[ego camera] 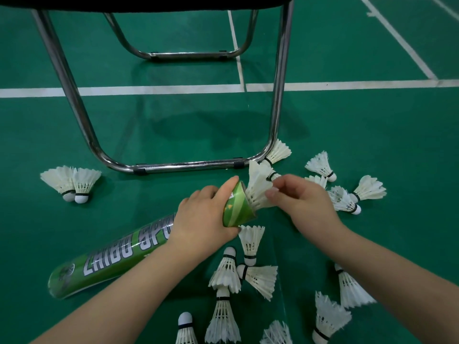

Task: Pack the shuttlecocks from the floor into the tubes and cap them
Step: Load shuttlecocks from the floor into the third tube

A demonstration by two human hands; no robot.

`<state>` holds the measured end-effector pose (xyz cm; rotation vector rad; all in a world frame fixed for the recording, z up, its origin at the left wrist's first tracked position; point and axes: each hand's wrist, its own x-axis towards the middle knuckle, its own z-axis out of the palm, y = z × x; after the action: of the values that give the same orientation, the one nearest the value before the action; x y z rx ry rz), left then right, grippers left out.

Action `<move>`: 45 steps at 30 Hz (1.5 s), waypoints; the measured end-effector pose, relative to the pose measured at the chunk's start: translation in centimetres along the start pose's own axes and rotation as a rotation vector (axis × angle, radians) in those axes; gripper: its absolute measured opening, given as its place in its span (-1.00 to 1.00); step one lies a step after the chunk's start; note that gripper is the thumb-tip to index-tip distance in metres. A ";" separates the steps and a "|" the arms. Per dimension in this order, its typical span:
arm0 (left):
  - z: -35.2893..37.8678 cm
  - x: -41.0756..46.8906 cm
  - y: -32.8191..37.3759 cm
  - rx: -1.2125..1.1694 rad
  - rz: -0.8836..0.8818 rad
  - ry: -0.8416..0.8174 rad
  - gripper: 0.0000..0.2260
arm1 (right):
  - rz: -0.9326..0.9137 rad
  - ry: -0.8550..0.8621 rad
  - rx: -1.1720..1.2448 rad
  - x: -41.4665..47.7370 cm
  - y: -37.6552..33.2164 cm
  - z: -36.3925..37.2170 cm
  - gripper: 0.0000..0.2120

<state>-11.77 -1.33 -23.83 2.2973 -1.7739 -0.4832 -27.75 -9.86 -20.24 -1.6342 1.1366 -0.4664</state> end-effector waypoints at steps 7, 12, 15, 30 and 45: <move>-0.1 -0.3 0.7 -0.021 0.003 -0.012 -0.14 | 0.102 -0.089 -0.040 0.0 0.0 0.1 -0.83; -0.1 -0.3 1.2 -0.071 0.015 0.016 -0.15 | 0.079 -0.521 0.027 -0.4 -0.1 0.8 -0.76; 0.0 -0.7 1.5 -0.070 0.048 0.025 -0.15 | 0.166 -0.740 0.064 0.6 -0.2 -0.5 -0.57; -1.3 0.6 0.1 -0.035 -0.040 0.082 -0.12 | 0.251 -0.311 0.508 6.6 1.1 -1.2 -0.87; -0.3 1.6 0.1 -0.007 -0.064 0.091 -0.14 | -0.110 0.011 -0.871 13.4 8.6 0.9 -0.48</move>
<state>-11.36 -2.86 -23.70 2.3382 -1.6588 -0.3887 -24.54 -20.86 -31.34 -2.4451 1.3569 -0.0212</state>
